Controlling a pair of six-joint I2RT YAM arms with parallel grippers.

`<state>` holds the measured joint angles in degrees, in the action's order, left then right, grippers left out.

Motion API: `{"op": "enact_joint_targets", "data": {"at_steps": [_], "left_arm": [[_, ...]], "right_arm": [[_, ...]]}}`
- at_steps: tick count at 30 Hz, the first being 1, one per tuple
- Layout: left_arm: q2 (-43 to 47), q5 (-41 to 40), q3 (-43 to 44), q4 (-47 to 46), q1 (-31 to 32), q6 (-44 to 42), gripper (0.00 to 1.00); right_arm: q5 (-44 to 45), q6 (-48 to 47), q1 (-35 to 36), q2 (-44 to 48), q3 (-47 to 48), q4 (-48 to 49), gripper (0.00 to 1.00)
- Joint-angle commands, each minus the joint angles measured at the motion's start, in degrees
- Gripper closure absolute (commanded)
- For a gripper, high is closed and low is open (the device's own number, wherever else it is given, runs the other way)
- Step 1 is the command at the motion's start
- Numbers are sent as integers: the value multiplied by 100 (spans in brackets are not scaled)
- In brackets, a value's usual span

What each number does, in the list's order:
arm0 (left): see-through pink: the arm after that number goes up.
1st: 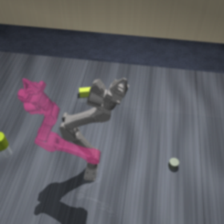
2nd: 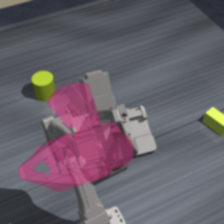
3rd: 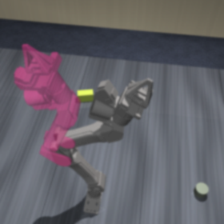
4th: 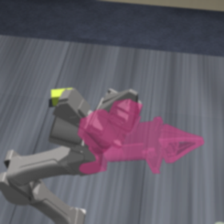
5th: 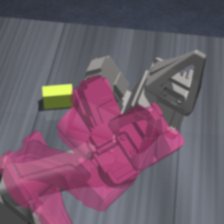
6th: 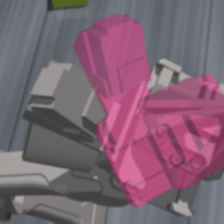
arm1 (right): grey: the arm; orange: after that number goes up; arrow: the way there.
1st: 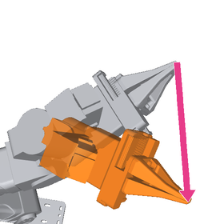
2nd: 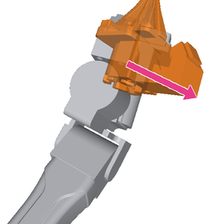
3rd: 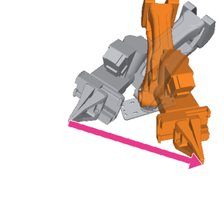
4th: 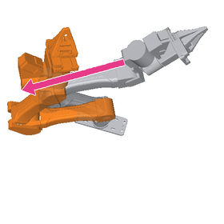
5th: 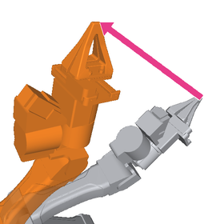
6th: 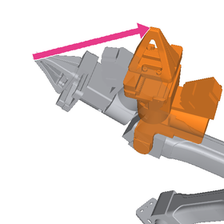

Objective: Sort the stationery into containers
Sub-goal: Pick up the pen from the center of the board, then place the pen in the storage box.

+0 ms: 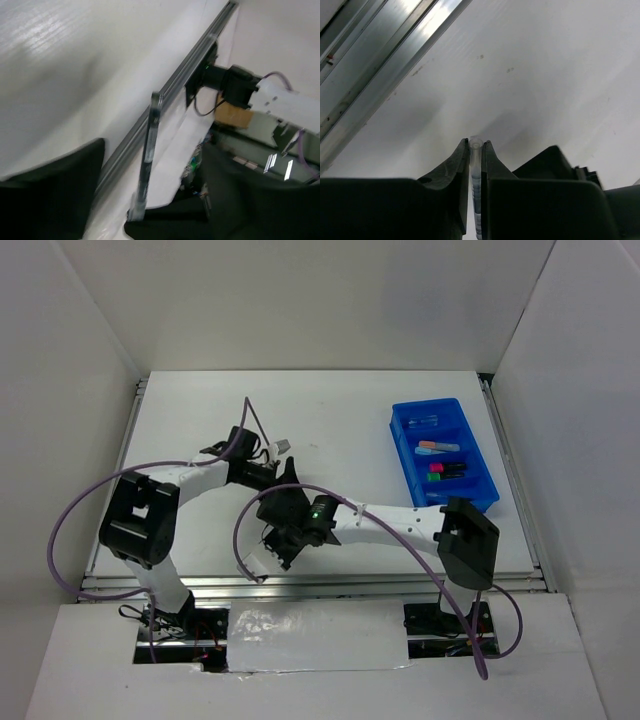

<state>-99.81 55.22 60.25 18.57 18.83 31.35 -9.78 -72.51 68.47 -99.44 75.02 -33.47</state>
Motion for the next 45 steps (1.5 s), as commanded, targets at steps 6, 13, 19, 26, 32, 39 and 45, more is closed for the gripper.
{"op": "enact_joint_targets", "data": {"at_steps": [6, 13, 19, 26, 32, 39, 45], "left_arm": [[427, -503, 444, 622, -283, -630, 1], [901, -1092, 111, 420, -1232, -481, 1], [1166, -1048, -145, 393, -1479, -604, 1], [850, -1005, 145, 446, -1295, -674, 1], [595, -1233, 593, 745, -1154, -982, 1], [612, -1645, 541, 841, -1153, -1202, 1], [673, -1796, 470, 868, -1162, -1263, 1]], "right_arm": [[222, 272, 79, 767, -85, -211, 100], [355, 1124, -699, 1768, -155, -633, 100], [-1120, 1925, -2949, 2516, 574, -1398, 100], [-2413, 425, -5947, 3176, 92, -2022, 100], [-3319, -455, -7505, 2816, 179, -2699, 100], [-3303, -1221, -7884, 2482, -347, -2604, 100], [-2951, -1546, -7814, 2280, -831, -2314, 100]]}}
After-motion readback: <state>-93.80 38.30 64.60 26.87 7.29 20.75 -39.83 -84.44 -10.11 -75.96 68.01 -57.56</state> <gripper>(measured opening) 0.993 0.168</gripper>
